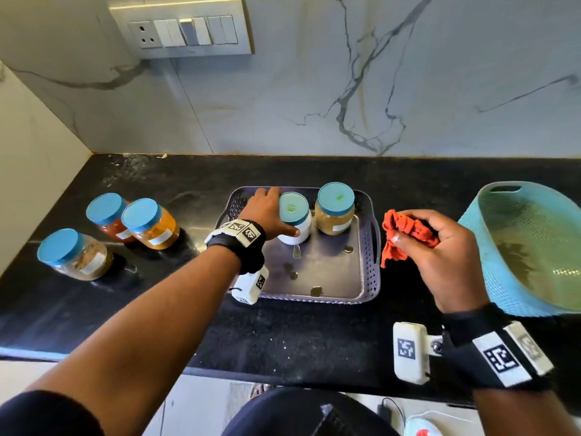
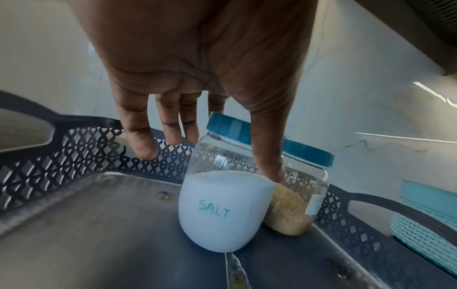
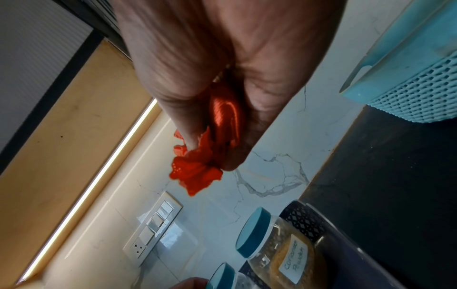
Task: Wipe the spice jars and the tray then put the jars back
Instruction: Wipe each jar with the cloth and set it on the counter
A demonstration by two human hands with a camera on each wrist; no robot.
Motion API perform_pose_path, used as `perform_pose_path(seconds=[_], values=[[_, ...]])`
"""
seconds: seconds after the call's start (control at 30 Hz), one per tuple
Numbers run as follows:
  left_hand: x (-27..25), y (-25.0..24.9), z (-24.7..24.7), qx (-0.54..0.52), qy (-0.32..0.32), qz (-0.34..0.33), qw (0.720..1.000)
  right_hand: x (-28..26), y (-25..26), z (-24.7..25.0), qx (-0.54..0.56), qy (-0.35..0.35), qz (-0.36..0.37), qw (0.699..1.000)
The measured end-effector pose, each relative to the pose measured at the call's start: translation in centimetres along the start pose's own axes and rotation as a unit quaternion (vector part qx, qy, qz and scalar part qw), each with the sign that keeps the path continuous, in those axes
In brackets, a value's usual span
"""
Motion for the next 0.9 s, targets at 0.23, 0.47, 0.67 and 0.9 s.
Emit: perform_pose_path(seconds=[0.23, 0.47, 0.67, 0.9], values=[[-1.7, 1.7, 0.7, -0.062, -0.064, -0.045, 0.995, -0.2, 0.2, -0.6, 0.019, -0.002, -0.012, 1.0], [-7.6, 3.7, 5.0, -0.444, -0.154, -0.081, 0.879, 0.2, 1.3, -3.2, 0.318, -0.042, -0.128, 0.938], [-11.7, 2.8, 6.9, -0.532, -0.187, -0.119, 0.817, 0.2, 5.5, -7.9, 0.365, 0.05, -0.101, 0.924], [-13.8, 3.1, 6.4, -0.447, -0.203, -0.148, 0.858, -0.3, 11.1, -12.3, 0.122, 0.123, 0.08, 0.982]])
Point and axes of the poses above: each hand's wrist, its own x-axis towards the middle knuckle, its own z-axis out of the back of the hand, y = z × x, the point moved 1 cm from there along x, towards the middle knuckle, and after that the axes turned 4 degrees about -z, right-handed, at the moved point
